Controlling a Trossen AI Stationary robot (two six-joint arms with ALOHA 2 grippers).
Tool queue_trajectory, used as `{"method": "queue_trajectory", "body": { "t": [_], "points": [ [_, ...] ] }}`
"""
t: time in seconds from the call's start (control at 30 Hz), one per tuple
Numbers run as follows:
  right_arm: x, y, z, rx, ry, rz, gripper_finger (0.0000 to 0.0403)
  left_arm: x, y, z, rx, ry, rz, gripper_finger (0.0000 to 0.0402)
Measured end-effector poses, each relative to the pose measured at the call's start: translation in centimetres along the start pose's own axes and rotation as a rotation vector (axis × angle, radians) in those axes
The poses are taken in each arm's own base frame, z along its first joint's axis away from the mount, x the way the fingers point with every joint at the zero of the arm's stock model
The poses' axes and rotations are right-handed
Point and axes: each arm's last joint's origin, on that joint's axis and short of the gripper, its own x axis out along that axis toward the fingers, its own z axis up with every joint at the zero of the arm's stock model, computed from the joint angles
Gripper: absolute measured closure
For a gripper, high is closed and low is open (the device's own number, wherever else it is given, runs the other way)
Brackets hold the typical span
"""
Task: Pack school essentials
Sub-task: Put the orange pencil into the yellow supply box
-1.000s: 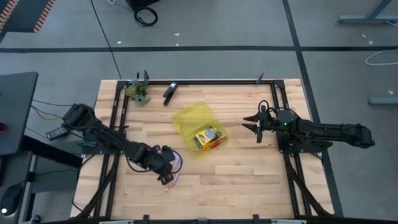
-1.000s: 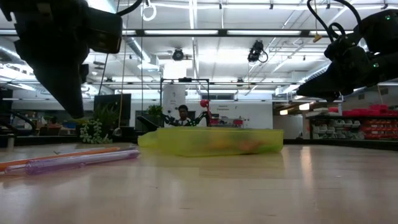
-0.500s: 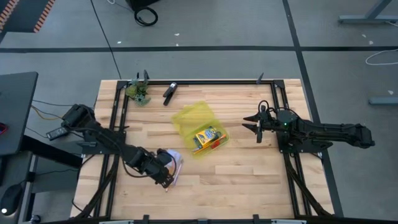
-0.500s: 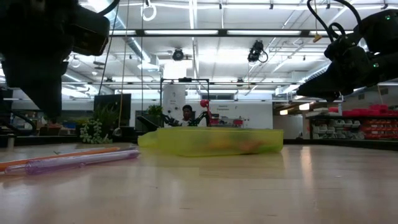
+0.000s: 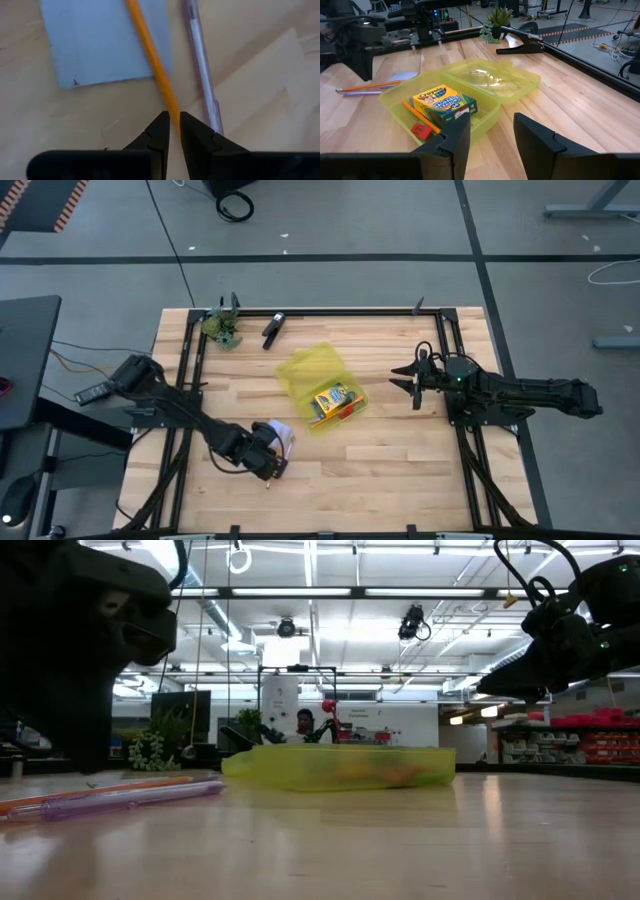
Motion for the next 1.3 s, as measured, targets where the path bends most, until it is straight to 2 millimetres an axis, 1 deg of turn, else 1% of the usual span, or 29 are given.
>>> {"method": "queue_trajectory", "body": {
  "t": [0.27,0.37,0.53,0.67,0.9,1.13,1.3],
  "points": [
    [0.0,0.0,0.0,0.0,0.0,0.0,0.0246,0.2,-1.8,0.2,-0.026,-0.019,0.109,0.0349],
    [0.0,0.0,0.0,0.0,0.0,0.0,0.0246,0.7,-2.0,0.3,-0.043,-0.024,0.123,0.0333],
    [0.0,0.0,0.0,0.0,0.0,0.0,0.0246,1.1,-1.8,0.6,-0.069,-0.034,0.141,0.0298],
    [0.0,0.0,0.0,0.0,0.0,0.0,0.0246,1.4,-1.8,0.8,-0.072,-0.042,0.146,0.029],
    [0.0,0.0,0.0,0.0,0.002,0.0,0.0246,2.3,-1.9,0.8,-0.069,-0.044,0.15,0.03],
    [0.0,0.0,-0.1,0.0,0.005,-0.001,0.0246,2.9,-1.8,0.7,-0.048,-0.037,0.165,0.0323],
    [0.0,0.0,0.0,0.0,0.005,-0.001,0.0246,2.9,-1.8,0.7,-0.044,-0.026,0.169,0.034]
  ]
}}
